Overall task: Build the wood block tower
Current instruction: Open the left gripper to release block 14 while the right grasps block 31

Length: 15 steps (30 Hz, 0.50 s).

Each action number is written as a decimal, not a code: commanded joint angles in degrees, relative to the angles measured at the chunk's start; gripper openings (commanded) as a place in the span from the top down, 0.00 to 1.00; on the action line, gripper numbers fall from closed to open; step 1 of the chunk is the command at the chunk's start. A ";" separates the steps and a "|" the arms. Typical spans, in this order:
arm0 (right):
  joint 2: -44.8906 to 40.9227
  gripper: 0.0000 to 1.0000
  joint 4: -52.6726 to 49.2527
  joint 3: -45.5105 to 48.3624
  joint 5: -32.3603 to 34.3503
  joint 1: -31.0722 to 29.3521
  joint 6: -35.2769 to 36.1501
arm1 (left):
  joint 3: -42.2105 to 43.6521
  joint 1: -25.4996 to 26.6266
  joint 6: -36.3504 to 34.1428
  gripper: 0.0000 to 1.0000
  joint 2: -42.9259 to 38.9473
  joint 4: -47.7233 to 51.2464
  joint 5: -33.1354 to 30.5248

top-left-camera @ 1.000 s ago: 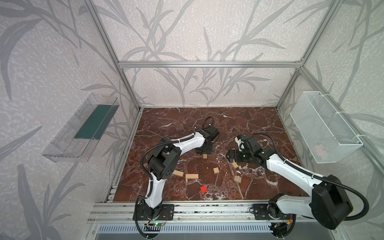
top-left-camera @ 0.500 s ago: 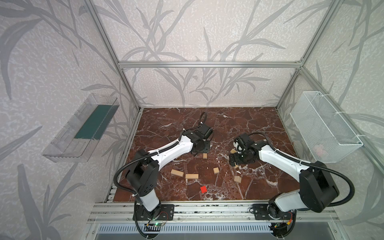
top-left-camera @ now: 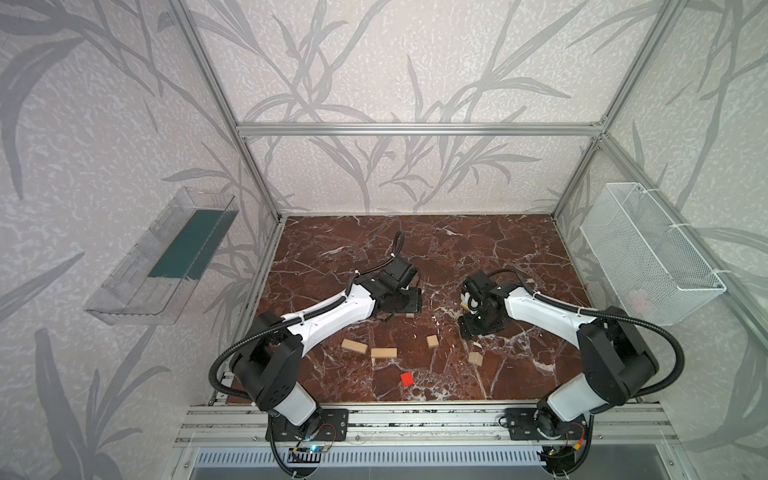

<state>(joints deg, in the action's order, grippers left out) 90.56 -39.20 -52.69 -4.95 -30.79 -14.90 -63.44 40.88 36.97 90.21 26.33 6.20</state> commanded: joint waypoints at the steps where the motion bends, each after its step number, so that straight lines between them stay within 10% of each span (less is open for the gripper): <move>1: 1.45 0.28 0.05 -2.10 0.06 -0.29 1.27 | 1.27 0.16 2.40 0.35 -2.67 -2.52 -0.68; 15: 4.25 0.42 1.78 -4.62 0.92 -0.39 1.47 | 3.45 -0.01 4.33 0.34 -4.49 -2.73 -5.20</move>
<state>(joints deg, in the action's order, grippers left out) 94.21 -37.41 -56.34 -4.51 -30.83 -13.67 -60.88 40.88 40.03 87.37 23.79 3.36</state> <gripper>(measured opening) 0.599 0.659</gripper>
